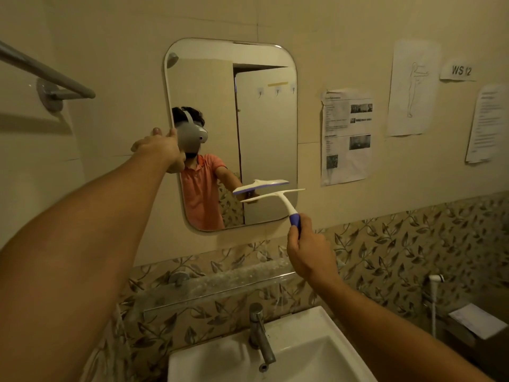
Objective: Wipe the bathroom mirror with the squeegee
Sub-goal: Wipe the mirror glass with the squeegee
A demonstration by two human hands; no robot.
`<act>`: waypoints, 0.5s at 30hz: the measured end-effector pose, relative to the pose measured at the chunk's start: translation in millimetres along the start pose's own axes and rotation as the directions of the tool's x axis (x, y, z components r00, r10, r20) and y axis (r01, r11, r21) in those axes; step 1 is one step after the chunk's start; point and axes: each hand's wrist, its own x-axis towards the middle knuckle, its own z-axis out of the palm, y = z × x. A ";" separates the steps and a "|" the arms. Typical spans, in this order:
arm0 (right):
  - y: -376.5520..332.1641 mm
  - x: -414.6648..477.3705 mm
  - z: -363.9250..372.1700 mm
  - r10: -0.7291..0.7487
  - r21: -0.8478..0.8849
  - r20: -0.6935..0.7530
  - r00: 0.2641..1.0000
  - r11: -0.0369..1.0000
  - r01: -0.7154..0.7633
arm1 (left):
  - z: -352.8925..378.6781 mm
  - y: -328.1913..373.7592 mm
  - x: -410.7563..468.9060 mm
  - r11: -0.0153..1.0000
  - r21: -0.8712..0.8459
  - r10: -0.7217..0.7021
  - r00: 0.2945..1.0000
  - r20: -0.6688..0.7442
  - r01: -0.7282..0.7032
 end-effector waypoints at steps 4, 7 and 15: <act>-5.7 5.6 -15.2 0.040 0.031 -0.022 0.999 0.999 -0.039 | 4.3 4.3 -15.9 0.995 -0.095 -0.013 0.999 -0.039 0.009; -9.4 14.3 -26.9 0.046 0.061 -0.037 0.998 0.997 -0.044 | 2.1 14.1 -26.0 0.992 -0.126 -0.031 0.995 -0.093 0.019; -10.0 36.0 -57.7 0.026 0.068 -0.045 0.999 0.997 -0.023 | -8.0 81.9 -65.2 0.952 -0.298 -0.028 0.946 -0.324 -0.074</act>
